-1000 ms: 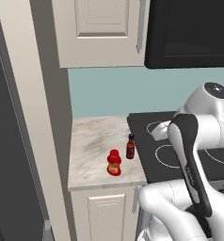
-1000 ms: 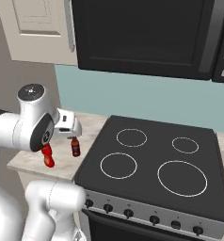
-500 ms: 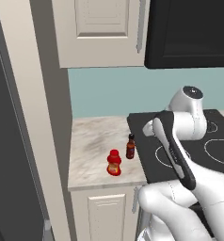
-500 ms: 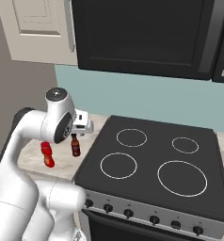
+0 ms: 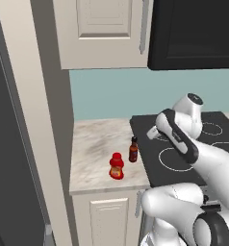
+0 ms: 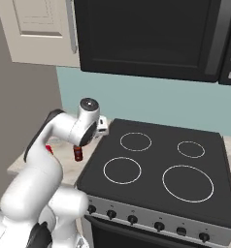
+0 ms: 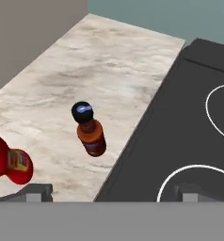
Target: Place the ketchup and condiment bottle from the counter to the top shelf of the fridge. If the existing items in the fridge are on the top shelf, move them to other shelves.
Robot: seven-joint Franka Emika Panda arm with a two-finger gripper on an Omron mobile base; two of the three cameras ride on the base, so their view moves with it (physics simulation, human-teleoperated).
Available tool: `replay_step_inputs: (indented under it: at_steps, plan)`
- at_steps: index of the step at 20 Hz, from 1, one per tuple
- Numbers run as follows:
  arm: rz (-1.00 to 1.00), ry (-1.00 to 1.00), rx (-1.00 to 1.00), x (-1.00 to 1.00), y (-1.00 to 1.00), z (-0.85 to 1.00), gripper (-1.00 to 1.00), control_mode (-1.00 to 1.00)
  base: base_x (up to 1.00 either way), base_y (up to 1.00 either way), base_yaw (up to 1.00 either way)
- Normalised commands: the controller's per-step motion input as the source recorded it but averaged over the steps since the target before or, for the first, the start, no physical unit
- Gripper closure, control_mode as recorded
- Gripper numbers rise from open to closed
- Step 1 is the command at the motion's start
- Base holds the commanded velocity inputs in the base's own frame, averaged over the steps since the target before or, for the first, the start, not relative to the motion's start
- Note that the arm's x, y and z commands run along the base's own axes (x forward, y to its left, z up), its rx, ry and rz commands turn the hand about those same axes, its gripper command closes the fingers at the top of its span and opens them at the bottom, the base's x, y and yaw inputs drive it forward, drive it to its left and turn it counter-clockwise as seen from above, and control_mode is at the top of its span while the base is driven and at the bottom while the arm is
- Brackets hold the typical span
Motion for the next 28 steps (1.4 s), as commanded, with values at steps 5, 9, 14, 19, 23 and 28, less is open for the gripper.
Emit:
replay_step_inputs:
  at_steps: [5, 9, 14, 19, 23, 28]
  plan:
    - [0.40, 0.03, 0.13, 0.53, -0.15, -0.28, -1.00, -1.00, 0.00, 0.00, 0.00]
    - [0.32, 0.00, 0.15, 0.33, 0.00, -0.16, -1.00, -1.00, 0.00, 0.00, 0.00]
    - [0.26, 0.00, 0.22, 0.13, 0.00, -0.10, -1.00, -1.00, 0.00, 0.00, 0.00]
    - [0.22, 0.00, 0.24, 0.00, 0.00, -0.20, -1.00, -1.00, 0.00, 0.00, 0.00]
    - [0.18, 0.00, 0.17, 0.00, 0.00, -0.27, -1.00, -1.00, 0.00, 0.00, 0.00]
    - [0.13, -0.02, 0.16, -0.01, 0.02, -0.12, -1.00, -1.00, 0.00, 0.00, 0.00]
